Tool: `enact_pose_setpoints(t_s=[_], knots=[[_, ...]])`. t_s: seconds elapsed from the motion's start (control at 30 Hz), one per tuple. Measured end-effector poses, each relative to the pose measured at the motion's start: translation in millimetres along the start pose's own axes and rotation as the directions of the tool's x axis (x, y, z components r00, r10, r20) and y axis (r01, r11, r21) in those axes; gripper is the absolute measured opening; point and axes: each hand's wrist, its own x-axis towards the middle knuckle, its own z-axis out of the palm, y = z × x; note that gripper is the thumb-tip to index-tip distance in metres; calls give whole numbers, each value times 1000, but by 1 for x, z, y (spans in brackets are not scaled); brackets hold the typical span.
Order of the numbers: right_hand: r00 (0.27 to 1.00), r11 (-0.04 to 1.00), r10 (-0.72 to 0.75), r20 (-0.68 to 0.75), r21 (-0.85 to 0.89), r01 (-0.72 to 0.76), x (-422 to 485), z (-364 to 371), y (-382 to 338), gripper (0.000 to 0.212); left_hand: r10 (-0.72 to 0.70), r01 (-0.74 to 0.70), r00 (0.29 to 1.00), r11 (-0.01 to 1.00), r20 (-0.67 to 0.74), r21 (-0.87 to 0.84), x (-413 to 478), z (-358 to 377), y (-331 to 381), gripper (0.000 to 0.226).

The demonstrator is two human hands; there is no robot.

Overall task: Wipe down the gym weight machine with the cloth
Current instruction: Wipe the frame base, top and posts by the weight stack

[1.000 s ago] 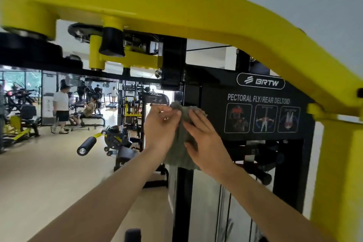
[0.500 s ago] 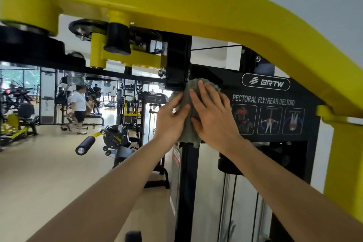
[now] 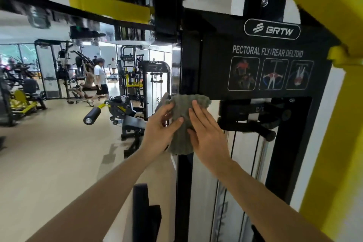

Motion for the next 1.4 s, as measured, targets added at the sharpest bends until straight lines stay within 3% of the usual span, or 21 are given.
enact_pose_setpoints(t_s=[0.13, 0.2, 0.33, 0.43, 0.5, 0.6, 0.77, 0.93, 1.07, 1.23, 1.33, 1.4], knots=[[990, 973, 137, 36, 182, -141, -43, 13, -9, 46, -91, 90, 996, 992, -6, -89, -29, 5, -23, 69], [970, 928, 240, 47, 283, -243, -59, 18, -15, 41, -154, 150, 988, 979, -17, -140, -47, 10, -36, 62], [866, 671, 468, 176, 567, -478, -83, 21, -21, 44, -248, 228, 967, 947, -64, -228, -79, 22, -57, 35], [781, 493, 546, 304, 638, -592, -94, 17, -28, 50, -278, 255, 958, 939, -75, -230, -100, 28, -65, 13], [747, 441, 556, 366, 631, -638, -103, 16, -29, 55, -287, 265, 956, 938, -69, -222, -112, 32, -72, 24], [700, 397, 542, 464, 594, -700, -121, 19, -28, 58, -320, 298, 943, 933, -86, -202, -128, 37, -82, 13], [637, 467, 479, 604, 439, -768, -157, 28, -20, 47, -419, 395, 898, 903, -137, -171, -159, 56, -108, 6], [488, 401, 449, 748, 319, -859, -199, 46, -12, 36, -500, 466, 846, 863, -185, -197, -202, 83, -133, 4], [349, 282, 416, 839, 246, -927, -234, 61, -7, 34, -551, 525, 793, 835, -261, -167, -234, 101, -165, 15], [151, -35, 377, 914, 177, -984, -277, 82, -7, 40, -628, 617, 709, 773, -321, -150, -260, 113, -199, 24], [101, -136, 391, 915, 166, -977, -300, 92, -10, 44, -650, 641, 671, 750, -356, -161, -268, 120, -216, 30], [114, -117, 410, 905, 176, -977, -313, 97, -11, 43, -654, 642, 653, 745, -381, -180, -271, 125, -225, 33]])
